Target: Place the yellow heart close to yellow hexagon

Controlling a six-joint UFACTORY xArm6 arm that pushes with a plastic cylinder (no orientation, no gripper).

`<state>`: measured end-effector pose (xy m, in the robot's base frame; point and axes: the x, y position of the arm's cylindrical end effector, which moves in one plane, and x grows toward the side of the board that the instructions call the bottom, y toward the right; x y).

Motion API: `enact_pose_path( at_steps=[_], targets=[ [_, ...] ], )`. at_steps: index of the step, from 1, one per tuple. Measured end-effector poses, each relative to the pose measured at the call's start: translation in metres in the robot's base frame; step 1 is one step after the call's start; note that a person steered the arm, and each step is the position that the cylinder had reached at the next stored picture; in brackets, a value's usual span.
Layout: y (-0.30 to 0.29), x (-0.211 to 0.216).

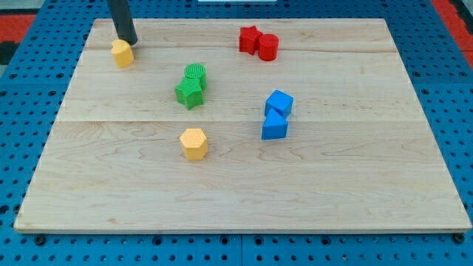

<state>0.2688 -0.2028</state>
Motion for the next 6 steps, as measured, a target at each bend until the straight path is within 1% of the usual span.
enact_pose_path(
  at_steps=[2,4,5,6],
  targets=[
    [-0.023,0.056],
    [-0.023,0.128],
    [-0.058,0.149],
    [-0.003,0.165]
  ],
)
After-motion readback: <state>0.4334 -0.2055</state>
